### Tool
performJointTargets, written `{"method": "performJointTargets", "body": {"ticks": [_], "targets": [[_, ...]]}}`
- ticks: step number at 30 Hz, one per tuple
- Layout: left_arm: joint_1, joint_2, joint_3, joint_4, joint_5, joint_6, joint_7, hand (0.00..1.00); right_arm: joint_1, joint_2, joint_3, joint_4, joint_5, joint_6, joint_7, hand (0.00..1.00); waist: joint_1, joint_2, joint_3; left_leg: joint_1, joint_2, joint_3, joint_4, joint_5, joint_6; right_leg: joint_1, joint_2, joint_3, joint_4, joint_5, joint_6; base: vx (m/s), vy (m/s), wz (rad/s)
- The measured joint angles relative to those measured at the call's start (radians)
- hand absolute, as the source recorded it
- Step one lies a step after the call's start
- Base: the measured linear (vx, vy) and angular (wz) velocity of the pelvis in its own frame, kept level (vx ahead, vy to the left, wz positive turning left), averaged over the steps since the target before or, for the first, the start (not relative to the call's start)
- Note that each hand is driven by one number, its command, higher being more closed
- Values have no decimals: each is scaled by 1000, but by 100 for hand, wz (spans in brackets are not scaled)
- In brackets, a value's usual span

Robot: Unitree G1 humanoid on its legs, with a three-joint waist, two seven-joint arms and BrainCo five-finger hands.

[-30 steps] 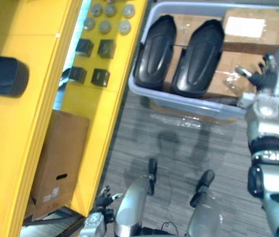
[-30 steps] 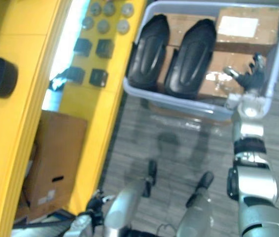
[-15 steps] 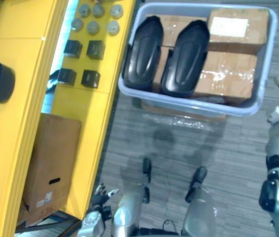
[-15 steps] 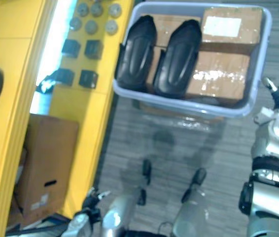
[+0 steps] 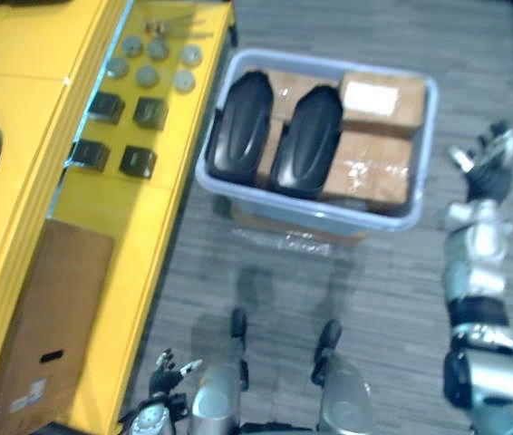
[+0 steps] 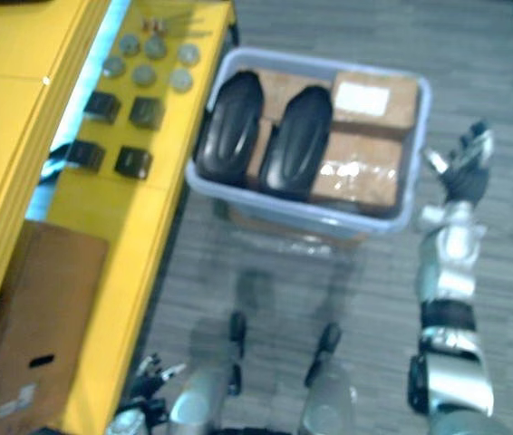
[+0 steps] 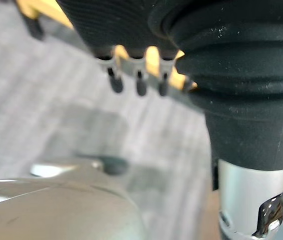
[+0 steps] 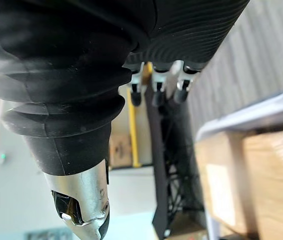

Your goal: Walk over and take plastic housings, then place them on the shelf

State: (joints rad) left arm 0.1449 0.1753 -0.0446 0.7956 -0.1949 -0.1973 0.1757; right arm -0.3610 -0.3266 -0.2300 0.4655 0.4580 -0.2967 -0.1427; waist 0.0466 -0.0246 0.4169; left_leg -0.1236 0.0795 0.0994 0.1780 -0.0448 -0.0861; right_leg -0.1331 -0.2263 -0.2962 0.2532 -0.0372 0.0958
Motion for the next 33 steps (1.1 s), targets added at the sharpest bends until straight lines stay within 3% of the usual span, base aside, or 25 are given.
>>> {"method": "performJointTargets", "body": {"ticks": [4,5,6,8,9,10,11,12,14,15,17,21,23,26,27,30,33], "targets": [[22,13,-4,-26,4,31,41,0,184,63,-3,-95,-11,-34,14,0,-18,1,-19,-17,74,5,161,-134,-6,-11,32,36,72,-8,1,7,59,-34],[24,15,-2,-17,-6,33,50,0,214,83,-2,-98,-32,-33,25,0,-25,-1,-25,-16,106,8,178,-146,-18,-58,41,68,156,-30,-26,-42,52,-30],[24,25,5,-6,-28,33,57,0,235,93,-2,-105,-42,-32,38,0,-28,-9,-32,-15,123,2,185,-151,-28,-65,43,93,154,-35,-29,-12,-38,-2],[26,56,33,15,-62,33,63,0,284,117,-3,-157,-47,-28,63,0,-38,-56,-62,-24,129,-28,185,-156,-58,-51,31,143,88,-12,21,94,-266,37],[26,50,77,20,-81,32,86,0,307,113,-6,-200,-50,-14,83,0,-40,-78,-86,-46,137,-59,199,-161,-65,-24,35,133,48,-57,53,107,-327,49],[23,41,84,26,-94,32,90,0,304,105,-9,-209,-50,-9,93,0,-42,-59,-88,-57,157,-76,200,-162,-66,-23,58,116,57,-61,47,78,-244,47],[24,30,85,29,-109,30,90,0,307,103,-14,-224,-53,-7,100,0,-44,-59,-99,-57,167,-90,189,-159,-62,-21,73,103,60,-75,28,108,-201,34],[27,1,83,42,-111,30,83,0,308,101,-24,-241,-73,4,101,0,-45,-46,-105,-48,176,-98,160,-129,-24,-25,80,82,85,-98,12,161,-245,44],[44,-24,95,46,-103,26,84,0,321,88,-29,-262,-65,33,109,0,-58,-20,-120,-50,172,-89,126,-46,9,-22,71,49,120,-122,-10,221,-280,58],[55,-46,96,46,-105,25,85,0,329,77,-37,-265,-62,40,120,0,-60,5,-134,-48,170,-79,104,-11,16,-19,69,42,125,-126,-16,175,-183,49],[59,-69,107,45,-105,25,86,0,352,76,-57,-282,-62,40,127,0,-61,28,-146,-44,161,-25,79,41,30,2,53,8,116,-134,-27,125,-127,47],[58,-82,107,33,-80,32,76,0,392,88,-84,-297,-62,36,118,0,-64,38,-151,-6,98,28,5,48,22,73,20,-39,63,-132,-25,101,-39,46],[61,-92,108,32,-61,35,57,0,381,90,-61,-294,-68,33,99,0,-58,50,-158,36,77,7,-67,52,8,80,18,-37,39,-118,-2,49,96,9],[61,-83,109,32,-15,56,54,0,354,91,-29,-278,-65,32,94,0,-38,41,-160,40,62,30,-65,17,-42,84,5,-14,-8,-77,30,-11,188,-16],[61,-80,109,31,5,59,55,0,347,92,-19,-270,-56,32,97,0,-35,36,-160,41,56,36,-65,10,-44,84,1,-4,-17,-71,35,-36,194,-23],[60,-54,101,29,12,66,57,0,325,117,22,-218,-19,38,122,0,-28,4,-157,42,24,50,-52,-1,-26,104,-20,24,-69,-48,45,-66,139,-8],[50,-50,100,1,-4,64,56,0,248,110,14,-155,-15,37,125,0,-31,5,-136,-20,19,33,13,-18,-11,88,-25,19,-75,-45,52,-103,60,16]]}}
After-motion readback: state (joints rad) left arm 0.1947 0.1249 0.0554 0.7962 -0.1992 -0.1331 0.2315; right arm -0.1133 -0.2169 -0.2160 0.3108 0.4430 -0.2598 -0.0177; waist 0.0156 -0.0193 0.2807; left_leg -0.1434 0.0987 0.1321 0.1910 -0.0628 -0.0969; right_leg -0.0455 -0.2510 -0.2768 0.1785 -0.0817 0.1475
